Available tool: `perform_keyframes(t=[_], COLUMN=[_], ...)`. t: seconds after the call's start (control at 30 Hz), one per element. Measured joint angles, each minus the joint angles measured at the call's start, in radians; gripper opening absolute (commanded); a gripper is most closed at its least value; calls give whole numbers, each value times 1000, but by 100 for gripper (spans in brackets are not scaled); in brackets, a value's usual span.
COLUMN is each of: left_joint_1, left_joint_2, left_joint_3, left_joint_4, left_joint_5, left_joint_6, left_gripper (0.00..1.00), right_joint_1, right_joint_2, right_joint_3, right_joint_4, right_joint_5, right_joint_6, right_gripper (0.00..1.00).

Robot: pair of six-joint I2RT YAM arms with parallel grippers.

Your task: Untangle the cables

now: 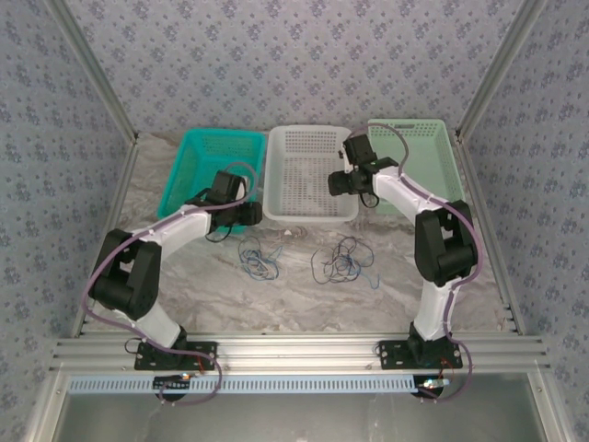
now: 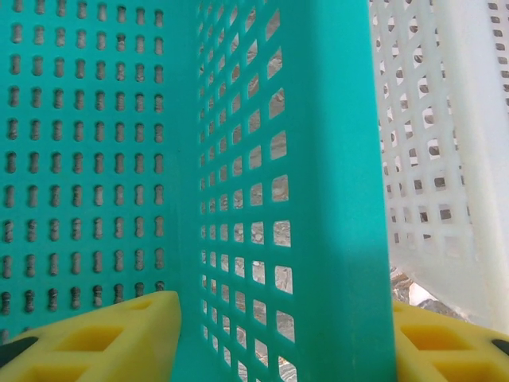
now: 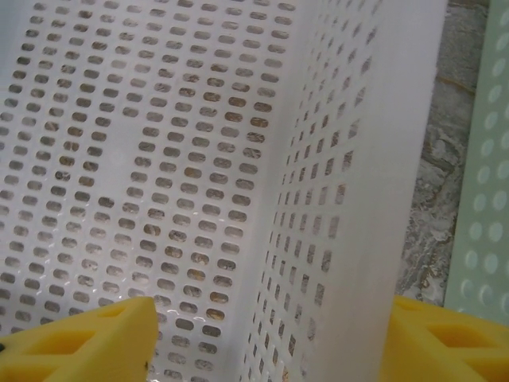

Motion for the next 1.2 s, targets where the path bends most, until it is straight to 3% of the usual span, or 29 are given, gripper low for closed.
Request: perform_keyframes(t=[0.23, 0.43, 0.6, 0.8, 1.0, 1.2], left_joint_1=[5, -67, -178, -216, -249, -273], left_joint_2=[-1, -89, -264, -407, -407, -327], left_joint_3=[47, 37, -34, -210, -259, -221], left_joint_4=[-14, -15, 13, 106, 151, 174], left_joint_5=[-26, -88, -126, -129, -59, 2], left_joint_6=[-23, -4, 40, 71, 109, 129], left_gripper=[67, 99, 99, 99, 99, 99], right_joint_1=[6, 7, 0, 16, 154, 214], right_joint_2=[-56, -337, -576, -871, -1154, -1180], right_joint_3=[-38, -208, -376, -656, -825, -935], right_joint_4=[6, 15, 8, -38, -128, -146], right_joint_5=[-17, -25, -19, 14, 102, 113], right_joint_6=[0, 7, 48, 225, 460, 621], right_gripper=[85, 90, 88, 81, 77, 74])
